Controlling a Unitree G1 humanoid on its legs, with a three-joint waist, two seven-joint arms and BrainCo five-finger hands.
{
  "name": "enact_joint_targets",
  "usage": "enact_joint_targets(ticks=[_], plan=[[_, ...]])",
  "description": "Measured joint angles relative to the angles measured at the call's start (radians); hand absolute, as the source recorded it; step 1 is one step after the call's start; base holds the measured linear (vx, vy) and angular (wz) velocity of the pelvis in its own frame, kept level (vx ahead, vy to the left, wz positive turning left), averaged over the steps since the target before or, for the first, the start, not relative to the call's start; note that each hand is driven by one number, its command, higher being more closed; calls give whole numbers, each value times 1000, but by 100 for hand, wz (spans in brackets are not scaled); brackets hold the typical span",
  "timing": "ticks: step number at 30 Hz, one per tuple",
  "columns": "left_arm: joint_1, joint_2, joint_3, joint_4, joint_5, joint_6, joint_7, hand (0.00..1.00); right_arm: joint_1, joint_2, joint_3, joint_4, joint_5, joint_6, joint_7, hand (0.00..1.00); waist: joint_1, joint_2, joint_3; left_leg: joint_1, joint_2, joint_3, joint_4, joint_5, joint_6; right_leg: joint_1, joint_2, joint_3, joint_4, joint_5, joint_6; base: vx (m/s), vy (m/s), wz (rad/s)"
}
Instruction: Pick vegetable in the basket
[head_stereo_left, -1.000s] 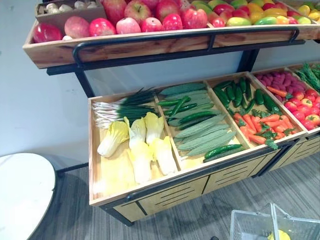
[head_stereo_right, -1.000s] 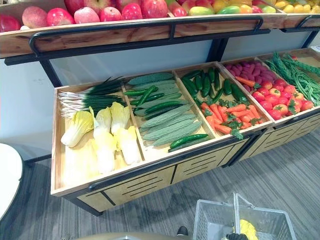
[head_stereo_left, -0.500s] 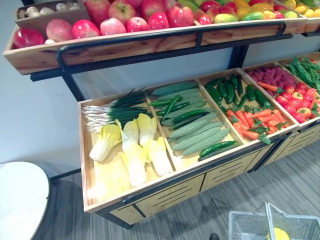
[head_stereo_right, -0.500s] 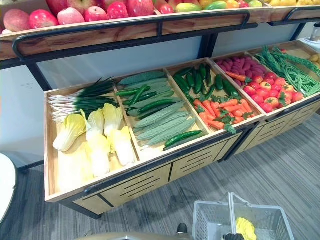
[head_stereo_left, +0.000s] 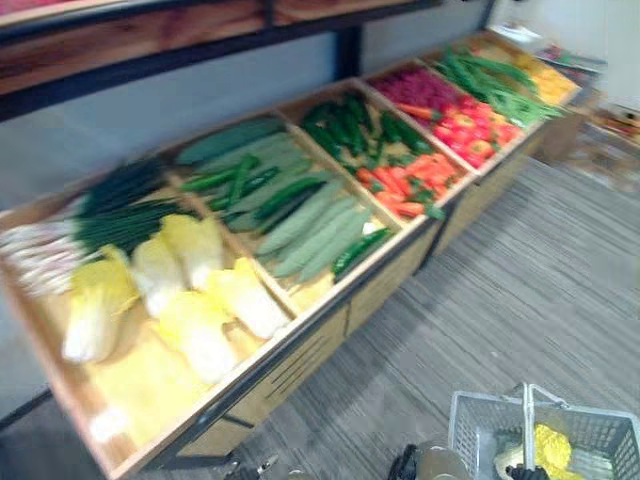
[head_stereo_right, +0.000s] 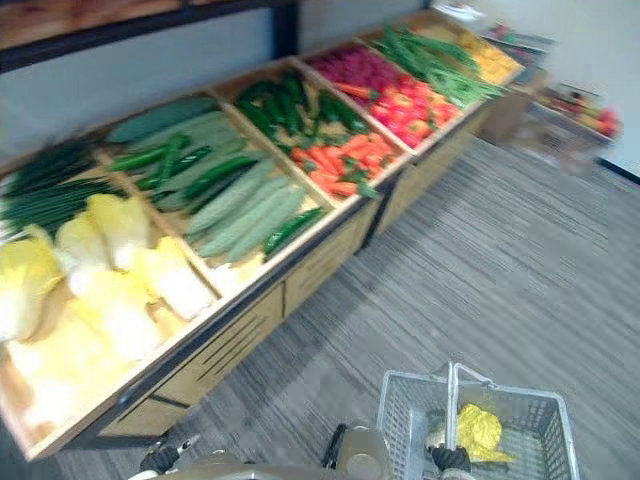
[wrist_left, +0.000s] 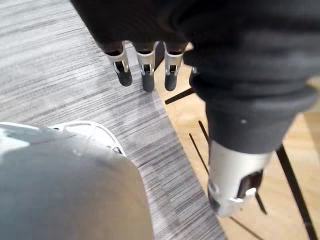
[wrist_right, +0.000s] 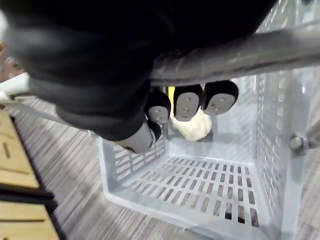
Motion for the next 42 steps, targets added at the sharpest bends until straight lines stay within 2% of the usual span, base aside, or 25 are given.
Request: enact_joint_targets(ticks=[1,2,3,4,5,6,7,8,9,10,12,14,17,18,19,20,21,22,25,27,31,32,38,41,42], plan=[[-3,8,2,-1,0,0,1,0,-4,2,3,3,-1,-2,0,100,1,-12,2,0,1,18,16,0,0,-3,-3,-12,-16,-1,6,-109,-49,-153],[-17,18,6,2,0,7,3,0,-8,7,6,16,-4,-15,-2,100,-4,-22,18,-2,-12,30,24,8,19,13,39,-28,-100,16,-4,-223,-72,-152],[-18,12,4,3,4,13,-1,0,-21,-1,4,31,-12,-33,-2,100,8,12,0,-32,-14,-36,-68,19,31,47,116,27,-267,39,26,-269,-84,-153],[-20,1,4,0,5,8,-4,0,-31,-4,-5,37,-16,-33,-6,100,5,20,4,-24,-11,-19,-102,53,-9,43,115,30,-227,1,21,-267,-112,-110],[-31,4,-4,0,10,0,-5,0,-34,-7,-6,37,-19,-35,-9,100,-16,-4,9,-26,-41,12,-114,72,-2,35,34,17,-40,-90,33,-127,-133,-63],[-32,9,-16,-2,10,-2,-6,0,-34,-7,-6,51,-19,-36,-10,100,-25,-12,7,-26,-43,35,-100,73,-3,87,-4,-1,-43,-102,63,-69,-175,-69],[-29,13,-18,1,10,0,-7,0,-35,-7,2,57,-21,-37,-9,100,-18,-24,5,-27,-34,69,-77,73,-3,111,-8,-11,-107,-113,100,-30,-175,-127],[-28,16,-14,2,9,0,-9,0,-45,-5,34,52,-34,-41,-8,100,4,-21,4,-30,-16,117,-58,78,-12,127,42,-42,-227,-108,104,-80,-210,-179],[-18,16,-19,1,7,-1,-12,0,-54,-3,64,46,-58,-50,-6,100,6,-19,3,-29,6,149,-58,82,-19,165,93,-41,-361,-94,99,-103,-195,-161],[-11,19,-20,2,4,0,-12,0,-58,-2,80,43,-60,-56,-5,100,4,-19,4,-31,12,163,-54,85,-23,179,107,-38,-410,-91,93,-132,-253,-102],[-26,22,-57,-3,-1,-3,-11,0,-37,-11,108,32,-69,-63,3,100,-24,-2,8,-30,35,171,-45,107,-38,205,154,-16,-511,-38,77,-141,-213,-46],[-40,22,-86,-12,1,-3,-14,0,-23,-14,114,23,-69,-63,7,100,-27,9,4,-31,44,170,-47,120,-46,212,181,4,-569,-14,70,-195,-142,-38],[-61,15,-115,-19,7,-12,-18,0,-1,-8,114,-11,-67,-63,13,100,-29,6,7,-50,51,146,-43,149,-43,211,204,22,-634,16,70,-168,-88,-18],[-61,14,-112,-22,0,-21,-17,0,3,-7,115,-13,-68,-63,15,100,-27,-1,12,-55,48,65,-30,164,-48,211,206,48,-635,21,68,-119,-67,-57],[-58,10,-94,-25,-11,-34,-11,0,-8,-11,122,-12,-69,-61,15,100,-20,-4,14,-66,38,-74,-5,176,-49,205,206,92,-620,22,67,-127,-80,-76],[-54,7,-85,-29,-12,-39,-5,0,-17,-14,130,-12,-70,-60,15,100,-18,-9,17,-70,27,-145,1,178,-50,204,204,120,-612,22,67,-67,-47,-119],[-40,0,-75,-32,-12,-57,8,0,-35,-23,156,-12,-79,-61,16,100,-10,-13,18,-75,-16,-315,-22,171,-59,187,202,192,-600,25,71,-44,3,-159],[-26,-2,-74,-38,-12,-70,16,0,-58,-34,163,-12,-80,-63,23,100,-4,-10,18,-77,-65,-468,-47,169,-61,155,204,272,-591,36,63,-47,25,-176],[2,-18,-77,-37,-62,-77,29,0,-79,-64,204,-15,-80,-72,50,100,11,19,9,-79,-123,-691,-112,145,-77,89,242,436,-598,64,79,-40,71,-177],[9,-22,-83,-35,-87,-75,29,0,-66,-80,212,-22,-79,-72,55,100,2,48,-6,-56,-126,-752,-134,115,-93,84,257,472,-641,98,82,33,129,-92],[4,-16,-88,-36,-87,-76,25,0,-25,-62,213,-23,-52,-65,54,100,0,38,-7,-60,-139,-705,-166,90,-86,88,235,474,-723,153,96,10,196,-38],[3,-17,-91,-34,-87,-76,16,0,-14,-53,214,-21,-32,-61,51,100,-1,39,-7,-59,-146,-707,-171,74,-84,89,230,474,-734,200,95,-10,141,1],[6,-17,-93,5,-86,-76,-15,0,25,-32,191,1,42,-58,30,100,2,47,-22,-9,-154,-708,-205,69,-82,122,223,481,-735,204,99,8,52,-1],[5,-17,-76,29,-84,-77,-19,0,32,-29,189,21,65,-63,31,100,2,42,-41,-4,-155,-703,-208,57,-79,123,227,499,-736,207,103,-15,28,-12],[19,-17,-57,61,-87,-66,-18,0,41,18,71,113,186,-65,33,100,5,32,-84,21,-118,-700,-199,48,-94,140,245,416,-742,179,76,9,11,-5]])
